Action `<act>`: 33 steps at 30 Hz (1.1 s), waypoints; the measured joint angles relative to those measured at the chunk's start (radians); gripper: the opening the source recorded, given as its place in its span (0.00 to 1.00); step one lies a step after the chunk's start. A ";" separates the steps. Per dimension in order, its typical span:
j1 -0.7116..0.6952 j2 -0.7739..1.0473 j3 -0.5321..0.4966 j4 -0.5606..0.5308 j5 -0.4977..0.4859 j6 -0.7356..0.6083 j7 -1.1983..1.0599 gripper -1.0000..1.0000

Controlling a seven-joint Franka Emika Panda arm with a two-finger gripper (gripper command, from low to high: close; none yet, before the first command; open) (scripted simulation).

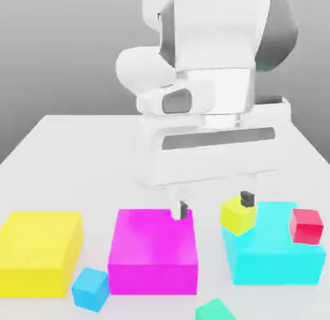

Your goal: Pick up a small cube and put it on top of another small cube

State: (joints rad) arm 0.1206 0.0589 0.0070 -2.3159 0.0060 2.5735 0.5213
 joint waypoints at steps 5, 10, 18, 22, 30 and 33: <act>0.008 0.181 0.013 -0.003 -0.013 0.057 -0.049 0.50; 0.015 0.363 0.017 0.013 -0.030 0.154 -0.068 0.50; 0.017 0.448 0.014 0.030 -0.035 0.219 -0.066 0.00; 0.014 0.353 0.018 0.010 -0.031 0.144 -0.069 0.00; -0.041 0.206 -0.070 -0.061 0.057 0.064 0.137 0.00; -0.063 0.168 -0.121 -0.089 0.085 0.051 0.251 0.00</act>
State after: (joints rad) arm 0.0574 0.2273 -0.1138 -2.4052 0.0906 2.6248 0.7721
